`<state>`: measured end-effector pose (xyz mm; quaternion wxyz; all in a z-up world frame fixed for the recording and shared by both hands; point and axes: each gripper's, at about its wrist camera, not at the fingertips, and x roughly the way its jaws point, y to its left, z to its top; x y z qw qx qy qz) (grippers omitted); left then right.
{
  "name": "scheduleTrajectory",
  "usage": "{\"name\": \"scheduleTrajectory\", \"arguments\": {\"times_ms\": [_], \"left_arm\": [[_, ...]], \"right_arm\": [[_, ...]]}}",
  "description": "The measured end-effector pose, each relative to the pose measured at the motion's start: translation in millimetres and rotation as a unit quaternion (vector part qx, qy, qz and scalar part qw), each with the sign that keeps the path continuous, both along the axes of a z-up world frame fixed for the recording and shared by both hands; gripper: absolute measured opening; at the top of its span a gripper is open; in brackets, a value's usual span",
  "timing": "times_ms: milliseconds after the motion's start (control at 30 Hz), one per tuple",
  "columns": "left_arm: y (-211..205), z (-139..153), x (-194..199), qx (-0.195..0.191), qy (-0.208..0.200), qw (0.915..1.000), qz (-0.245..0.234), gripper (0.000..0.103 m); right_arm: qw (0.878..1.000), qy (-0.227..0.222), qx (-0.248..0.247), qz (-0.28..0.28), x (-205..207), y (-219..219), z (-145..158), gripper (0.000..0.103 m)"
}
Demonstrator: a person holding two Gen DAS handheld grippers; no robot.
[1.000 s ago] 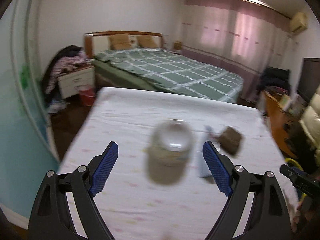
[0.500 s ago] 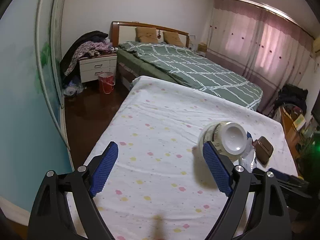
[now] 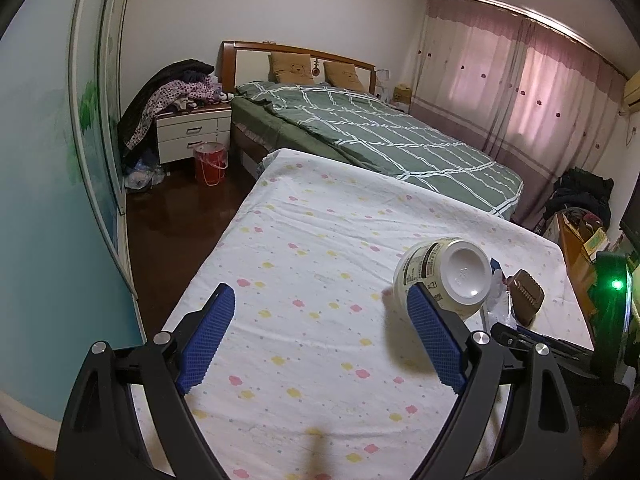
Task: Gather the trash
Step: 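Grasp the toothpaste tube with the right tool, drop it in the bin while the left tool nears the bowl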
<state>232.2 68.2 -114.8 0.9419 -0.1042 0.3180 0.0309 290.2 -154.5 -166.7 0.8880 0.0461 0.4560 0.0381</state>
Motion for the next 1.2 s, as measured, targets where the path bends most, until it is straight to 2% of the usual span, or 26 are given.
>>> {"name": "scheduleTrajectory", "arguments": {"times_ms": [33,67,200,800,1000,1200], "left_arm": [[0.1,0.1,-0.1,0.001,0.000,1.0000,0.000,0.087],[0.1,0.1,-0.2,0.001,-0.001,1.0000,0.000,0.087],[-3.6,-0.2,-1.0,0.003,-0.002,1.0000,-0.005,0.087],[-28.7,-2.2,-2.6,0.026,-0.006,0.9988,-0.040,0.087],[-36.1,-3.1,-3.7,0.037,-0.009,0.9980,-0.051,0.087],[-48.7,-7.3,-2.8,0.054,-0.002,0.9964,-0.066,0.087]], "right_arm": [[1.000,-0.001,0.002,0.001,-1.3,-0.6,0.0,0.024],[1.000,-0.001,0.003,0.001,-2.9,-0.7,0.1,0.012],[1.000,-0.004,0.016,0.003,-10.9,-7.6,4.2,0.007],[0.994,-0.072,0.071,-0.048,-90.1,-81.9,45.9,0.006],[0.989,-0.083,0.065,-0.105,-103.9,-117.6,45.6,0.006],[0.975,-0.087,0.055,-0.198,-121.0,-179.8,37.3,0.006]]}}
